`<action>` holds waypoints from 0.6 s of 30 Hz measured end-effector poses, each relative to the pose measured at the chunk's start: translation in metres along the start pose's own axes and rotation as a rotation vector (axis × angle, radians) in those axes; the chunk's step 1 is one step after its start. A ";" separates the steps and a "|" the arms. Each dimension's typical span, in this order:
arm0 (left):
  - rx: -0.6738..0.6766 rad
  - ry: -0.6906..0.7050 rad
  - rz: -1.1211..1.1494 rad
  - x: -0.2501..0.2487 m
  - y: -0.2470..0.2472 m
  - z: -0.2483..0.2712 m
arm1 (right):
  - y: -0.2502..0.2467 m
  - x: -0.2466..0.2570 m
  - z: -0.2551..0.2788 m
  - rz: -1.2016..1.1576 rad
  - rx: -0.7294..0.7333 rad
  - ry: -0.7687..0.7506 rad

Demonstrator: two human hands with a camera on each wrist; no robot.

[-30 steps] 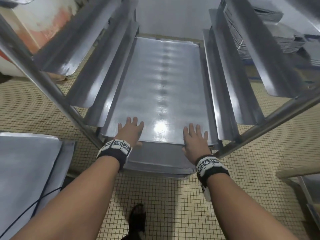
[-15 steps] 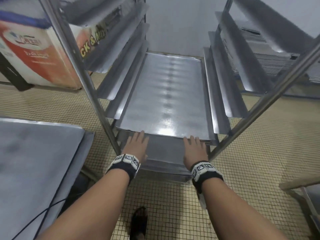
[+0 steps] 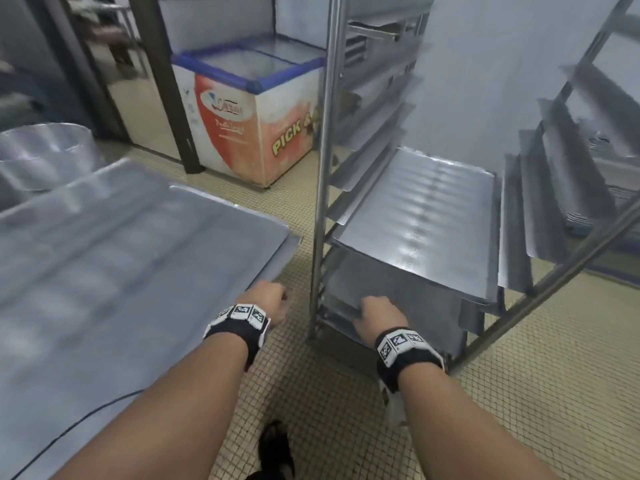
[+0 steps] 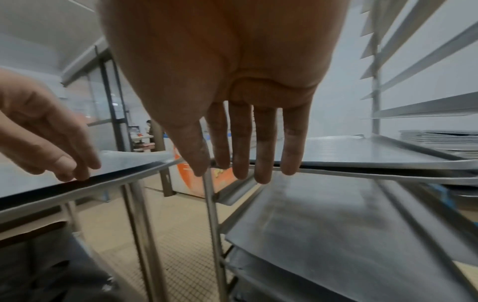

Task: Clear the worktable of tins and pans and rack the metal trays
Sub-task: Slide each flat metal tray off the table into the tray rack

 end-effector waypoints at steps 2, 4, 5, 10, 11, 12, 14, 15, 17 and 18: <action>-0.028 -0.083 0.034 0.038 -0.010 0.021 | 0.007 0.038 0.006 -0.005 0.007 -0.068; -0.046 -0.180 0.030 0.079 -0.015 0.040 | 0.014 0.077 0.011 -0.020 0.012 -0.149; -0.052 -0.231 0.031 0.101 -0.016 0.050 | 0.016 0.097 0.012 -0.025 0.012 -0.182; -0.050 -0.450 0.108 0.209 -0.009 0.100 | 0.028 0.194 0.020 -0.061 0.020 -0.319; -0.037 -0.503 0.127 0.231 -0.006 0.111 | 0.032 0.214 0.023 -0.060 0.026 -0.352; -0.026 -0.556 0.146 0.252 -0.003 0.122 | 0.038 0.233 0.025 -0.061 0.031 -0.386; -0.015 -0.656 0.171 0.290 0.001 0.146 | 0.054 0.266 0.028 -0.076 0.062 -0.407; -0.013 -0.700 0.175 0.307 0.003 0.159 | 0.063 0.280 0.029 -0.066 0.080 -0.399; -0.004 -0.787 0.185 0.338 0.008 0.185 | 0.085 0.301 0.032 -0.009 0.133 -0.361; 0.004 -0.825 0.192 0.353 0.011 0.198 | 0.096 0.308 0.031 0.029 0.165 -0.318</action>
Point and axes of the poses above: each hand's wrist, its own z-axis away from the middle knuckle, its own y-axis out of the palm, x = y × z, the point moved 10 cm from there along -z, towards the middle knuckle, and after that the axes turned 7 degrees about -x, right-handed, at the moved point
